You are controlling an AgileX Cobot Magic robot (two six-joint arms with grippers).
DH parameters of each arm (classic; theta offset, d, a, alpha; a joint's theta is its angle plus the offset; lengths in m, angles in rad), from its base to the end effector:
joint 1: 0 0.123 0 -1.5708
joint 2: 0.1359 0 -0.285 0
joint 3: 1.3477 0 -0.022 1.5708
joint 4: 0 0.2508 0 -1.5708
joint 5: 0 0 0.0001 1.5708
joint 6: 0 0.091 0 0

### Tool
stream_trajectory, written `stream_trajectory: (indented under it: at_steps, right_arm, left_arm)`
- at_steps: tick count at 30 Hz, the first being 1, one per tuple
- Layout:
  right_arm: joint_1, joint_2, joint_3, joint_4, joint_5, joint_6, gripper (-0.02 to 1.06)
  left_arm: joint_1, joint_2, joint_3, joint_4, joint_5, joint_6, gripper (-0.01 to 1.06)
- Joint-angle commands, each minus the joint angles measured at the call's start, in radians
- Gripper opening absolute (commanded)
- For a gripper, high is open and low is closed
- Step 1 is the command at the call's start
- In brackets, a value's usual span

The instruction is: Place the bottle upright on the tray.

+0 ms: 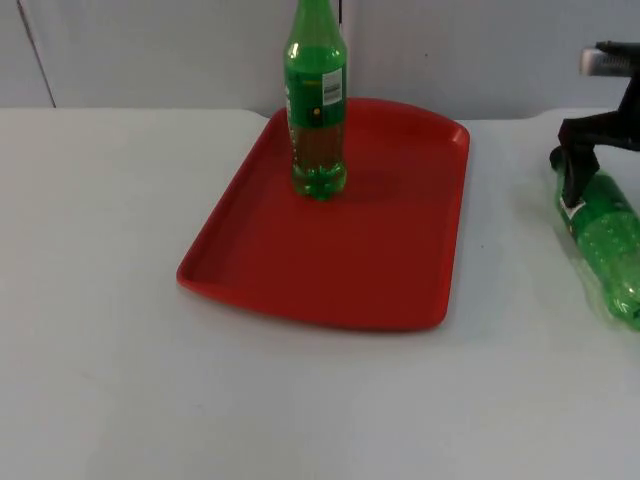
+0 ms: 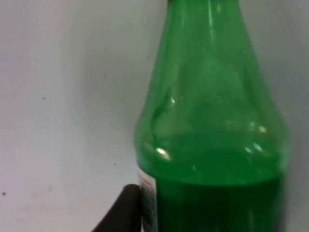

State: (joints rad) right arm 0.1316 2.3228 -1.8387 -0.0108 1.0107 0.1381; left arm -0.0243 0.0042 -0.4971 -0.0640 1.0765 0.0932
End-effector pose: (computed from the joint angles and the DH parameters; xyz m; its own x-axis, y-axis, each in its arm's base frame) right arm 0.4716 0.0616 0.1364 -0.9867 0.0025 -0.1623 0.0005 0.9999 0.0125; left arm -0.0047 -0.0050 0.2754 -0.4698 0.0741 -0.8797 0.1035 0.9942 0.0285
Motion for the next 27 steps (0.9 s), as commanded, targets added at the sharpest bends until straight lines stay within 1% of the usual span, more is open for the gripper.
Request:
stream_trajectory:
  at_steps: [1, 7, 10, 14, 18, 21, 23, 25, 27]
  right_arm:
    - [0.015, 0.024, -0.006, -0.01, -0.002, 0.005, 1.05]
    - [0.032, 0.045, -0.006, -0.01, -0.066, 0.007, 1.05]
    - [0.032, 0.045, -0.006, -0.01, -0.091, 0.033, 1.02]
    - [0.027, 0.047, -0.006, -0.017, -0.091, 0.033, 0.98]
    - [0.027, 0.047, -0.006, -0.017, -0.095, 0.036, 0.98]
    - [0.02, 0.047, -0.006, -0.017, -0.095, 0.042, 0.95]
    - [0.018, 0.053, -0.004, -0.011, -0.077, 0.05, 0.92]
    - [0.017, 0.069, -0.004, -0.013, -0.053, 0.052, 0.9]
    - [0.017, 0.073, -0.004, -0.013, -0.049, 0.052, 0.89]
  left_arm:
    - [0.002, -0.004, 0.003, -0.002, 0.0, -0.001, 1.05]
    - [0.002, -0.004, 0.003, -0.002, 0.0, -0.001, 1.05]
    - [0.002, -0.004, 0.003, -0.002, 0.0, -0.001, 1.05]
    - [0.002, -0.004, 0.003, -0.002, 0.0, -0.001, 1.05]
    - [0.002, -0.004, 0.003, 0.001, 0.0, -0.001, 1.05]
    - [0.002, -0.004, 0.003, 0.001, 0.0, -0.001, 1.05]
    - [0.002, -0.004, 0.003, 0.001, 0.0, -0.001, 1.05]
    - [0.002, -0.004, 0.003, 0.001, 0.0, -0.001, 1.05]
    - [0.002, -0.004, 0.003, 0.001, 0.0, -0.001, 1.05]
